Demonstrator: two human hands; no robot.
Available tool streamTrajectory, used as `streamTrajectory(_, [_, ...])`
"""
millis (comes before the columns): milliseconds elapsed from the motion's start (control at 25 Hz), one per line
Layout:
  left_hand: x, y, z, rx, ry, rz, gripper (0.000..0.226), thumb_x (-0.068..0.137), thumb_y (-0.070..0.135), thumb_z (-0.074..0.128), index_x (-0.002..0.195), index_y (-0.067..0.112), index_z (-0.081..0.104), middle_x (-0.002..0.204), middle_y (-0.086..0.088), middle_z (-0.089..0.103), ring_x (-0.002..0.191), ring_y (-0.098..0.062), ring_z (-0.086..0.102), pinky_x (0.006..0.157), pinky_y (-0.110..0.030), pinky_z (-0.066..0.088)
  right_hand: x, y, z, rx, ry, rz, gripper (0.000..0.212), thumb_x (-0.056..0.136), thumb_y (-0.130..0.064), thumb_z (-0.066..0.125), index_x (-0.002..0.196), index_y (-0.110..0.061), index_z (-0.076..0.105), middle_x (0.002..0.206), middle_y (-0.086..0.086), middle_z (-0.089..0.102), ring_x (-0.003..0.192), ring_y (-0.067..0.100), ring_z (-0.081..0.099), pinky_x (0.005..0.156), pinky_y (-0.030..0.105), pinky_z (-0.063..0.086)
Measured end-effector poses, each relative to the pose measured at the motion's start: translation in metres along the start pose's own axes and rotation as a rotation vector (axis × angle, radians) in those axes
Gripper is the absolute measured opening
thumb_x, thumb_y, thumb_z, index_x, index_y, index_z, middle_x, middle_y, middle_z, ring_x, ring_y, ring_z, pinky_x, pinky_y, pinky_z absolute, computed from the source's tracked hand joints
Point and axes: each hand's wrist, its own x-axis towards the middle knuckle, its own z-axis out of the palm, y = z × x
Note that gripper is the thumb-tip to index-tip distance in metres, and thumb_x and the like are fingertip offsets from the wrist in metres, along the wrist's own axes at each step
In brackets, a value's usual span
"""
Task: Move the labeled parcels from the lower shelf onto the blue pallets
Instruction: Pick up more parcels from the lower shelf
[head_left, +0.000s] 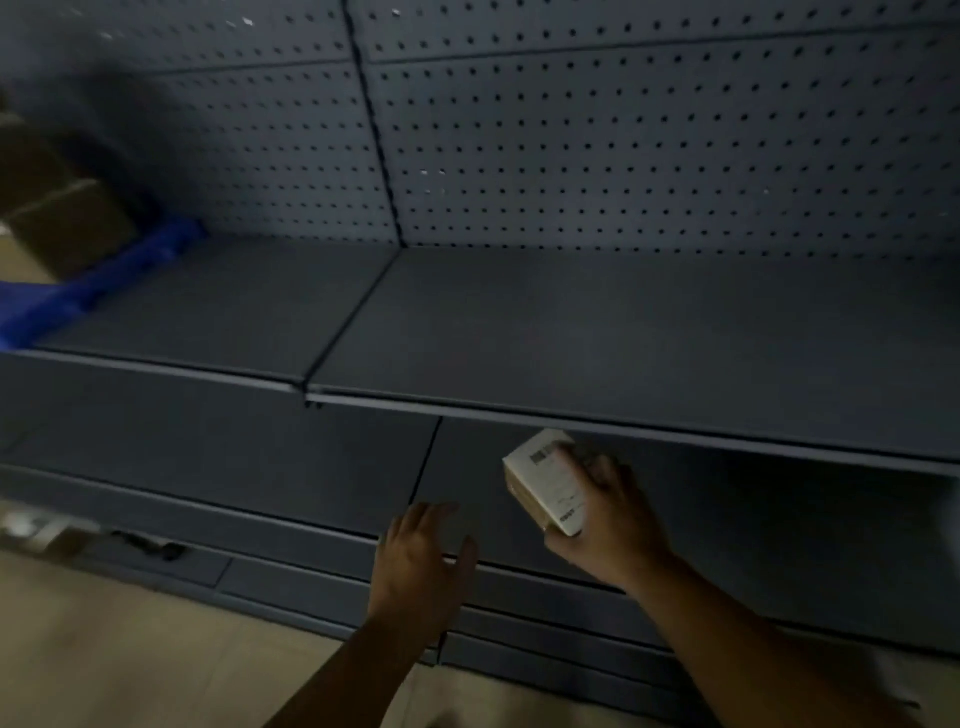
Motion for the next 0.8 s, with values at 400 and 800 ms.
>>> streamTrajectory(400, [-0.107,-0.123,-0.13,0.089,0.34,-0.381,0.036,0.089,0.038,0.074,0.123,0.025,0.07,0.12,0.002,0.068,0.113,-0.026,0.064,0.094,-0.038,0.05,-0.041,-0.233,0.036,0.152,-0.128,-0.586,0.12,0.058,-0.067,0.066,0.153,-0.029,0.002,0.137,-0.006,0.034,0.122,0.015,0.038,0.099,0.035,0.045])
streamTrajectory(800, [-0.153,-0.328,-0.346,0.078,0.718,-0.568,0.032,0.088,0.031,0.074,0.119,0.024,0.072,0.116,0.004,0.07,0.109,-0.017,0.063,0.089,-0.029,0.045,-0.058,-0.539,0.034,0.224,-0.021,-0.899,0.118,0.059,-0.077,0.061,0.153,-0.03,0.007,0.129,-0.012,0.023,0.113,0.008,0.037,0.089,0.028,0.051])
